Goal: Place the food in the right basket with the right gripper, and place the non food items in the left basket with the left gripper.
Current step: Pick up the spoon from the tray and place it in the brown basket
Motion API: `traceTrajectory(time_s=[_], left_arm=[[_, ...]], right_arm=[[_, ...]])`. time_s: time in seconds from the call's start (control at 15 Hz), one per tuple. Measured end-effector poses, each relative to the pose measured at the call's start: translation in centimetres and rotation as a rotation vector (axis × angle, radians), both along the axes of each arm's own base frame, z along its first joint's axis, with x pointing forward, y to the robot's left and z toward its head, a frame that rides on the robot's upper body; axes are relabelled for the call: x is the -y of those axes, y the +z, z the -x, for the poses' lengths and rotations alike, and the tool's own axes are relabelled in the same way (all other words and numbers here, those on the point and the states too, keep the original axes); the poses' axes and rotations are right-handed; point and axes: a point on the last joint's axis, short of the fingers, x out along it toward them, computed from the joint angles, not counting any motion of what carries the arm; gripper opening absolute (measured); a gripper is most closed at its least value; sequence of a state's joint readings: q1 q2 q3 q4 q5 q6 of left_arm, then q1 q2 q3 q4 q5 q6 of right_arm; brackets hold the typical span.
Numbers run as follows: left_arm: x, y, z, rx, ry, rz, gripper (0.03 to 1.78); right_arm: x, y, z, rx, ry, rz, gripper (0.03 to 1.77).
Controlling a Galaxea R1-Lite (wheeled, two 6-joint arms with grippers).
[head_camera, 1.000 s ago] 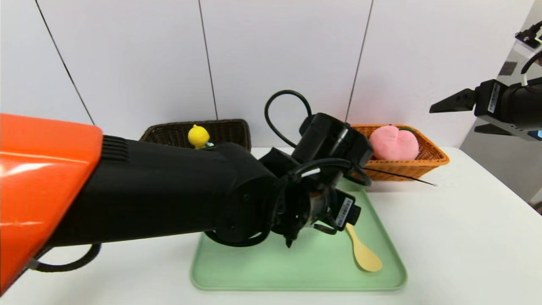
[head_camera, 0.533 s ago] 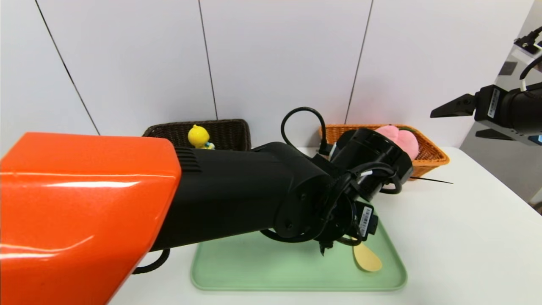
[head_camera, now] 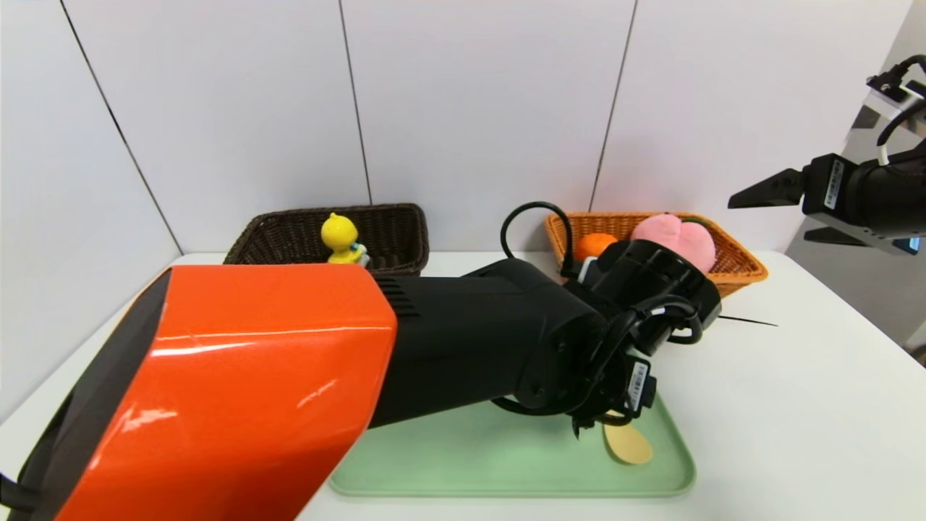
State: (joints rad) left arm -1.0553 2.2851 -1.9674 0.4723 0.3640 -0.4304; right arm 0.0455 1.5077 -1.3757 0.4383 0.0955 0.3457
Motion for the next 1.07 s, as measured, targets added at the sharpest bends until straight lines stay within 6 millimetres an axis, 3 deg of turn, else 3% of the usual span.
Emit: traceTrajectory(time_s=[0.4, 1.07], left_arm=[[0.8, -2.2, -0.6, 0.011, 0.021, -0.043, 1.69], [1.6, -2.9, -1.2, 0.05, 0.021, -0.017, 1.69]], right_arm=[[0.1, -0.9, -0.4, 0.016, 0.002, -0.005, 1.69], [0.1, -1.6, -0.2, -0.002, 0.004, -0.005, 1.69]])
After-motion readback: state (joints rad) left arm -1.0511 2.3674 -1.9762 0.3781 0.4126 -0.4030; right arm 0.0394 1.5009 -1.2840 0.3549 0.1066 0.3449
